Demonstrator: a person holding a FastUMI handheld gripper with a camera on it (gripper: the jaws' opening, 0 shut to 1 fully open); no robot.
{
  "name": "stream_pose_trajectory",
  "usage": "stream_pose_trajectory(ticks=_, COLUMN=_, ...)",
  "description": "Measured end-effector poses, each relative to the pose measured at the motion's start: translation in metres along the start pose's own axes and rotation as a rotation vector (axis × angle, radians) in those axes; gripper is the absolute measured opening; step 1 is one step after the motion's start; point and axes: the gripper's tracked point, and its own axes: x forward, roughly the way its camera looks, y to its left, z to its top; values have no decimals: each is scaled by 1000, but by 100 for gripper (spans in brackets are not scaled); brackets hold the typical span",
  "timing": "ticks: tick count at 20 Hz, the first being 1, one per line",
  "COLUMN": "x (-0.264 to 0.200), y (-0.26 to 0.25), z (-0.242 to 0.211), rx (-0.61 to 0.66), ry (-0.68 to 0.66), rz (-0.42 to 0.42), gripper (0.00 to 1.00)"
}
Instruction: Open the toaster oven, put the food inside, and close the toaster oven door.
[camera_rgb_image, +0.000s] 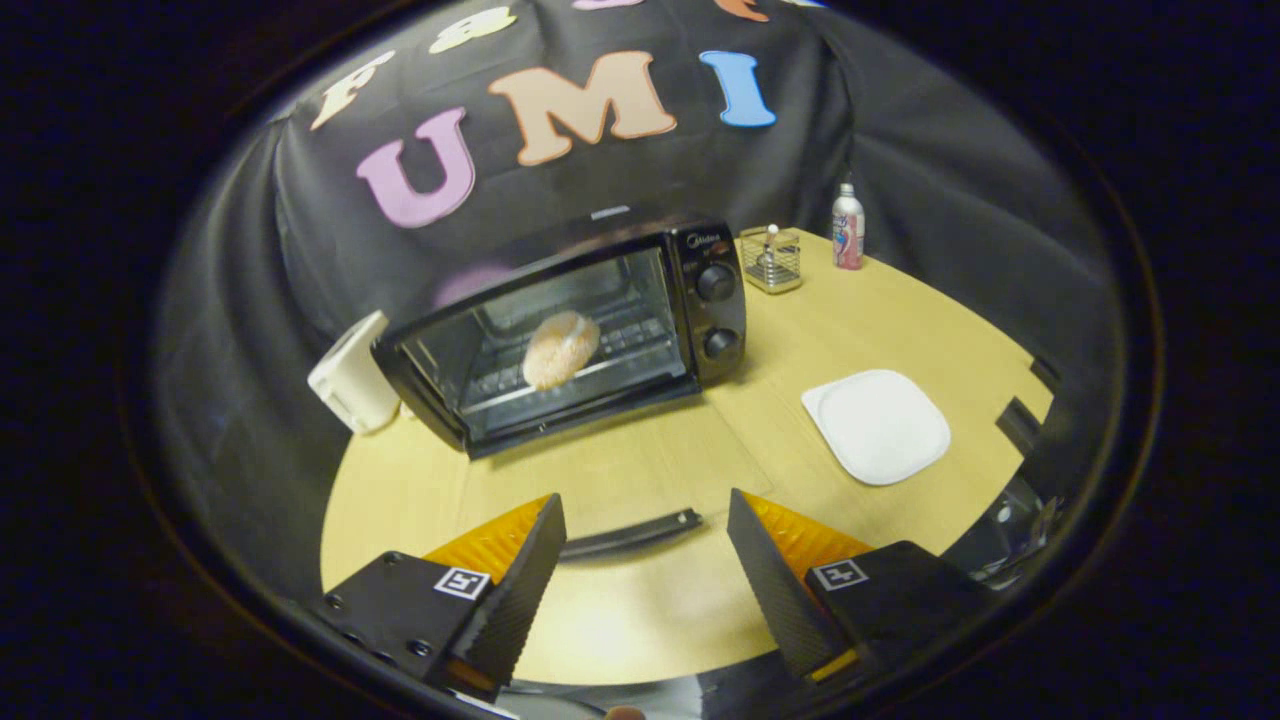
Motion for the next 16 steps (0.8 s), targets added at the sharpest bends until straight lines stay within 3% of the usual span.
stream_pose_trajectory(ticks=7, x=9, y=3, z=-56, rx=-109, ry=134, rz=10, gripper=100)
stream_pose_trajectory(ticks=16, x=27, y=11, z=-75, rx=-218, ry=182, rz=15, gripper=100)
